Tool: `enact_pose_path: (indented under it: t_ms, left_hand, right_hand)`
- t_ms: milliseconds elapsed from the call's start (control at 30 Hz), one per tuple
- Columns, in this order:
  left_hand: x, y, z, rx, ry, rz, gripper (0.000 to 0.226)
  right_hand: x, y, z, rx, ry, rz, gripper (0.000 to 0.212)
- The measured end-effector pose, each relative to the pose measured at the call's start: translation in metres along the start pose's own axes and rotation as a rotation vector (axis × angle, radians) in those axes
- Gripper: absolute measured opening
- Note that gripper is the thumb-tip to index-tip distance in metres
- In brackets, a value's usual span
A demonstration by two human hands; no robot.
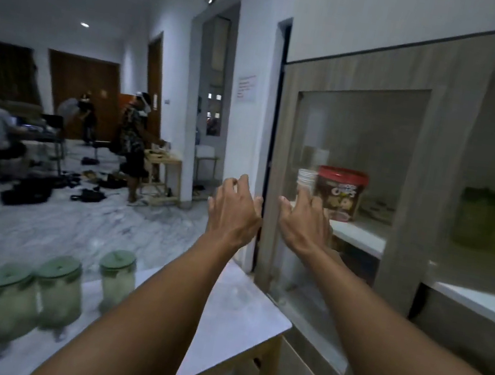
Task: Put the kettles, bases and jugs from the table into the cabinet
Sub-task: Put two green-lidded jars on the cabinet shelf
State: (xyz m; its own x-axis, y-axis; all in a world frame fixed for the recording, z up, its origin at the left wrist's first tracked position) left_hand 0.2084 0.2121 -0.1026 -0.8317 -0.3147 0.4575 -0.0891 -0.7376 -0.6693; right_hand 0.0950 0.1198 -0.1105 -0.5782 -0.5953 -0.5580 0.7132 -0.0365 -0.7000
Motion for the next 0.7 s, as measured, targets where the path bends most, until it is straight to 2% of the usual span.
enact_pose_path:
  t_ms: [167, 300, 467, 700]
  left_hand:
    - [-0.183, -0.094, -0.025, 0.017, -0.202, 0.17, 0.044]
    - [-0.309, -0.14, -0.061, -0.019, -0.419, 0.224, 0.051]
    - [-0.424, -0.173, -0.109, -0.007, -0.648, 0.248, 0.05]
    - [-0.541, -0.164, -0.153, 0.026, -0.979, 0.176, 0.048]
  right_hand:
    - [-0.139, 0.133, -0.053, -0.218, -0.19, -0.003, 0.05]
    - [-0.214, 0.224, -0.09, -0.39, -0.242, 0.016, 0.05]
    - [-0.271, 0.327, -0.137, -0.587, -0.274, 0.04, 0.05]
    - [-0.308, 0.464, -0.174, -0.854, -0.203, 0.11, 0.049]
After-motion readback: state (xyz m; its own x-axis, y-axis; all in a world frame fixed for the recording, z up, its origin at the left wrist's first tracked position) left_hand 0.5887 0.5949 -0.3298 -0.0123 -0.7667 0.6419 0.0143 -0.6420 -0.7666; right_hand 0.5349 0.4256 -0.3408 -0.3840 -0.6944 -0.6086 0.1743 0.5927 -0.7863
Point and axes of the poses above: each hand's wrist, its own z-axis towards the middle knuckle, its own y-axis out of the palm, x = y × z, the point moved 6 cm from there along z, towards the middle knuckle, and after that the axes turned 2 degrees about -x, right-handed, at the moved point
